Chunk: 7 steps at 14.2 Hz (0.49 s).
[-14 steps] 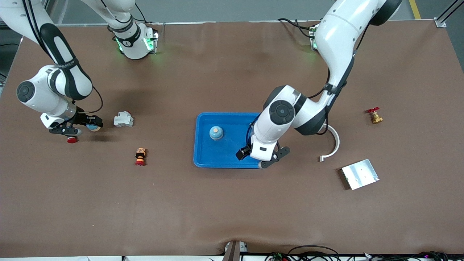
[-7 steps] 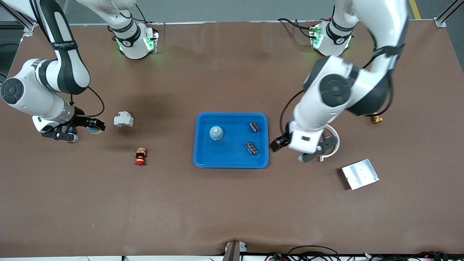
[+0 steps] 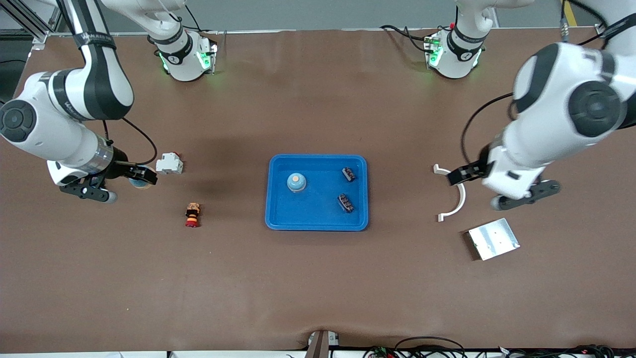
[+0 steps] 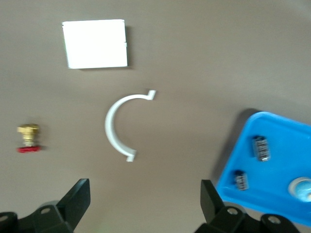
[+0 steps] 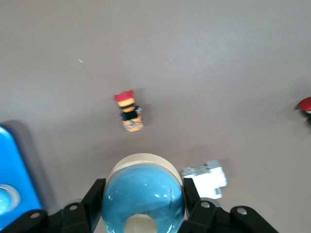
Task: Place electrolytic capacitor and blue bell in tray
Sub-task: 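Withdraw the left gripper while the right gripper lifts the second blue bell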
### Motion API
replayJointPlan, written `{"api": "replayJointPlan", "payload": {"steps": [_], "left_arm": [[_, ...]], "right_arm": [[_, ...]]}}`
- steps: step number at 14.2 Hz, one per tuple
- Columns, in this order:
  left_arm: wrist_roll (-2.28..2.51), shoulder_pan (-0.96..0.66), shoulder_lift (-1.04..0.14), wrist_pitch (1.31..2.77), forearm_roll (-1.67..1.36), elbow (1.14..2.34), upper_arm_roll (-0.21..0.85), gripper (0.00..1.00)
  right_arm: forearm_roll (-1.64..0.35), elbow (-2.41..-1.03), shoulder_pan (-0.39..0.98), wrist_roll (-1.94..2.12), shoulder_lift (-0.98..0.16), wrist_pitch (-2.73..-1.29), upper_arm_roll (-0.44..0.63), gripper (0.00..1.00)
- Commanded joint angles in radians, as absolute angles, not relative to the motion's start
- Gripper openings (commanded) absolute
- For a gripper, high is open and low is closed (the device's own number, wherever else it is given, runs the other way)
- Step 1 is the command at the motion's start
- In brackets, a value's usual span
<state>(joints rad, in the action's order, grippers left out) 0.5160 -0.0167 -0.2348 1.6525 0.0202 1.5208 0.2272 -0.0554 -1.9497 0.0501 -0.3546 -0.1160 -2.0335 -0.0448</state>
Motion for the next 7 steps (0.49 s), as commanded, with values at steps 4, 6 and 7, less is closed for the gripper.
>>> {"api": "replayJointPlan", "payload": {"steps": [4, 6, 7], "left_arm": [[0.062, 0.260, 0.004, 1.677, -0.011, 1.825, 0.238, 1.00], [0.003, 0.304, 0.006, 1.698, -0.011, 1.850, 0.238, 1.00], [0.000, 0.310, 0.005, 1.709, -0.011, 1.859, 0.236, 1.00]], "right_arm": [[-0.061, -1.879, 0.184, -0.621, -0.173, -2.052, -0.037, 0.00], [-0.063, -1.862, 0.213, -0.702, -0.190, -2.056, -0.035, 0.00], [-0.061, -1.858, 0.222, -0.731, -0.201, -2.056, -0.035, 0.00]]}}
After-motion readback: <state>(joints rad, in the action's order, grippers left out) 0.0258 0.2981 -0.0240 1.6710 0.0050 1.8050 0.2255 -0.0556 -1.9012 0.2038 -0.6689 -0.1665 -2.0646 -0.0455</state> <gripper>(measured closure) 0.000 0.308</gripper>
